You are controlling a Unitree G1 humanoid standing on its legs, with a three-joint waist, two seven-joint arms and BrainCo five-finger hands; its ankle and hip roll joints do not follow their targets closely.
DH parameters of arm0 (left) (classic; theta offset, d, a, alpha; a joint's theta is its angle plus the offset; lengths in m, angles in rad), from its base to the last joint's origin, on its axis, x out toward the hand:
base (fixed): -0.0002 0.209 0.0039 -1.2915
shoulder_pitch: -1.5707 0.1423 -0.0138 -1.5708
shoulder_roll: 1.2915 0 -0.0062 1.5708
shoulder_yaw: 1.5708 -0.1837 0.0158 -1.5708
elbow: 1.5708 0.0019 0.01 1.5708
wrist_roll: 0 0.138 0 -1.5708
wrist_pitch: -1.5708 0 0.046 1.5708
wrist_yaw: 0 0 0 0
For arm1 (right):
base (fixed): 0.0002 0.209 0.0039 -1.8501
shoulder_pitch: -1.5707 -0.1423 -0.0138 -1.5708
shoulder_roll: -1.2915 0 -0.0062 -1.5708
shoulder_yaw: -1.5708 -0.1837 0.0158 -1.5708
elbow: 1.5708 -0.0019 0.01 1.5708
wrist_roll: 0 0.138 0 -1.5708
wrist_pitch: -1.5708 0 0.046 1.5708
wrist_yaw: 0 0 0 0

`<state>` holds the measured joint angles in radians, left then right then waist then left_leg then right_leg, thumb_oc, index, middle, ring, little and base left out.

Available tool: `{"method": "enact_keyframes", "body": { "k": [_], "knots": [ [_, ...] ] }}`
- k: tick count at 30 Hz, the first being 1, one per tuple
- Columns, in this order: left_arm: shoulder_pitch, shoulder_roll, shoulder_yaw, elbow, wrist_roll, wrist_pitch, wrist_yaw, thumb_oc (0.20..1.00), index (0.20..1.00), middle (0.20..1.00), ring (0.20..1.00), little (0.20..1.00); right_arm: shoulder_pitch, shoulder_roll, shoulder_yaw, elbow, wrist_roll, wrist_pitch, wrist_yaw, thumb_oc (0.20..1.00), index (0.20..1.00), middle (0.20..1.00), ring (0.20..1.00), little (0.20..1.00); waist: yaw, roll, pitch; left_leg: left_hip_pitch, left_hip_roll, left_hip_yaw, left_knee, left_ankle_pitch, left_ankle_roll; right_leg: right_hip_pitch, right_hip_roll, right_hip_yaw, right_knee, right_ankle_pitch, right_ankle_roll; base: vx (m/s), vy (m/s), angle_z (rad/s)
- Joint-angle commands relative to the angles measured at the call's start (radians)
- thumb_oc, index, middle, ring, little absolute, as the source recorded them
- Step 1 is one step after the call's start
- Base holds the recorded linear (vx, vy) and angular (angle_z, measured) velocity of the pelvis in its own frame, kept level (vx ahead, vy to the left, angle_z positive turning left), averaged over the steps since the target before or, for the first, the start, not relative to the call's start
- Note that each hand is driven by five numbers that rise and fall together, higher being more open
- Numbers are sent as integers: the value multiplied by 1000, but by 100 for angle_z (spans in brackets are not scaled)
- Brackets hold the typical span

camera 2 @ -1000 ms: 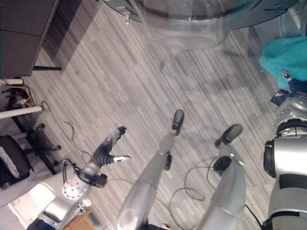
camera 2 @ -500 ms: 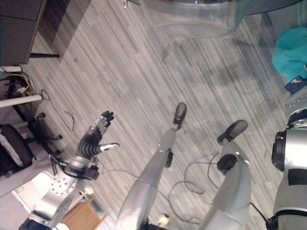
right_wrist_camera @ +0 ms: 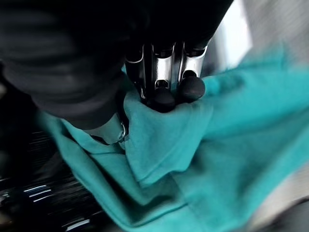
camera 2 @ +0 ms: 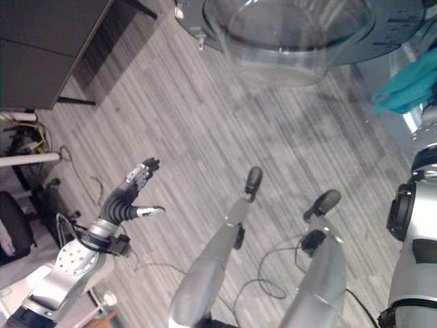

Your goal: Grab the laundry basket,head to the washer,open it,put in the laundry and shut it.

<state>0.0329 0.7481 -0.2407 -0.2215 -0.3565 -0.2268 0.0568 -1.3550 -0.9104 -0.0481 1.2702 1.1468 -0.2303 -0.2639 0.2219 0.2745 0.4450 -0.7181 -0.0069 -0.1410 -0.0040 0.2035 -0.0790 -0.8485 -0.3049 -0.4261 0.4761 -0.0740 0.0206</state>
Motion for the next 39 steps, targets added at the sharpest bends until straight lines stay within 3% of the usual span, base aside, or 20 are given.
{"method": "enact_keyframes", "body": {
  "k": [1,4,6,7,10,11,12,16,21,24,25,28,32,33,34,39],
  "knots": [
    [39,-21,-16,-19,-42,-20,9,1000,1000,1000,1000,1000,15,-127,66,-129,14,-180,-64,200,200,200,200,200,-7,-12,-68,76,29,92,46,-133,-63,157,66,71,-212,-9,127,-40,47,-30],
    [54,-24,-12,-25,-74,-10,21,1000,1000,1000,1000,1000,-42,-231,98,-135,-89,-193,-172,200,200,200,200,200,-20,-26,-75,123,37,91,17,-121,-57,192,78,84,-237,-2,129,8,-12,-21],
    [57,-29,-9,-32,-82,-8,20,1000,1000,1000,1000,1000,-56,-265,100,-123,-121,-183,-214,200,200,200,200,200,-28,-13,-70,134,34,88,1,-112,-59,187,78,91,-235,-7,127,14,3,-7],
    [63,-26,-3,-37,-76,-6,29,1000,1000,1000,1000,1000,-63,-291,95,-76,-146,-156,-256,200,200,200,200,200,-30,-2,-71,136,32,85,-26,-94,-65,175,79,94,-238,-8,128,13,8,4],
    [68,-25,1,-42,-59,1,38,1000,1000,1000,1000,1000,-66,-299,97,8,-140,-103,-256,200,200,200,200,200,-29,6,-86,151,34,76,-78,-82,-73,168,86,110,-243,-29,132,60,-14,0],
    [71,-22,5,-39,-50,2,40,1000,1000,1000,1000,1000,-59,-297,97,53,-119,-72,-240,492,492,492,492,492,-26,11,-78,142,35,81,-79,-66,-73,155,85,98,-239,-12,125,-75,4,-1],
    [73,-17,16,-37,-40,5,39,1000,1000,1000,1000,1000,-59,-295,101,100,-73,-42,-202,1000,1000,1000,1000,1000,-24,12,-79,136,37,83,-82,-64,-75,145,86,101,-237,-12,123,-80,1,0],
    [77,-36,34,-30,-29,13,23,1000,1000,1000,1000,1000,-5,-198,99,166,8,25,-96,1000,1000,1000,1000,1000,-17,25,-72,125,41,90,-83,-58,-80,125,93,111,-234,-14,115,13,-33,0],
    [106,-44,43,-34,-46,19,-6,1000,1000,1000,1000,1000,101,-82,-1,119,96,-15,-26,1000,1000,1000,1000,1000,-13,36,-80,139,40,84,-83,-77,-82,143,102,122,-234,-40,115,29,-21,-15],
    [108,-38,42,-30,-43,16,-15,1000,1000,1000,1000,1000,152,-44,-29,74,108,-41,2,1000,1000,1000,1000,1000,-11,34,-75,139,41,89,-83,-63,-77,147,103,105,-237,-15,109,-33,2,-5],
    [107,-35,42,-25,-42,16,-21,1000,1000,1000,1000,1000,176,-31,-43,58,111,-46,19,1000,1000,1000,1000,1000,-13,29,-84,151,42,83,-83,-81,-80,163,106,116,-242,-35,114,-81,1,-1],
    [104,-23,41,-19,-47,17,-44,1000,1000,1000,1000,1000,256,12,-65,-4,132,-50,87,1000,1000,1000,1000,1000,-17,19,-81,154,44,88,-82,-68,-73,175,105,98,-249,-10,108,-12,-10,5],
    [113,5,44,-10,-59,12,-90,1000,1000,1000,1000,1000,379,66,-11,-104,54,-10,202,1000,1000,1000,1000,1000,-28,-10,-88,181,49,89,-82,-89,-71,212,109,106,-267,-21,113,-8,1,1],
    [133,31,55,-5,-53,23,-128,1000,1000,1000,1000,1000,474,122,-34,-153,48,-11,266,1000,1000,1000,1000,1000,-35,-23,-89,186,49,100,-64,-85,-57,235,106,91,-283,13,108,0,0,0],
    [136,35,56,-6,-54,23,-129,1000,1000,1000,1000,1000,483,126,-40,-158,48,-12,266,1000,1000,1000,1000,1000,-35,-25,-90,188,49,100,-62,-86,-57,240,106,90,-286,14,108,-84,46,-1],
    [165,62,94,19,-36,40,-179,1000,1000,1000,1000,1000,675,234,-69,-271,21,14,358,1000,1000,1000,1000,1000,-58,-61,-94,214,41,110,15,-143,-30,315,95,98,-310,35,113,15,46,-3]
  ]
}}
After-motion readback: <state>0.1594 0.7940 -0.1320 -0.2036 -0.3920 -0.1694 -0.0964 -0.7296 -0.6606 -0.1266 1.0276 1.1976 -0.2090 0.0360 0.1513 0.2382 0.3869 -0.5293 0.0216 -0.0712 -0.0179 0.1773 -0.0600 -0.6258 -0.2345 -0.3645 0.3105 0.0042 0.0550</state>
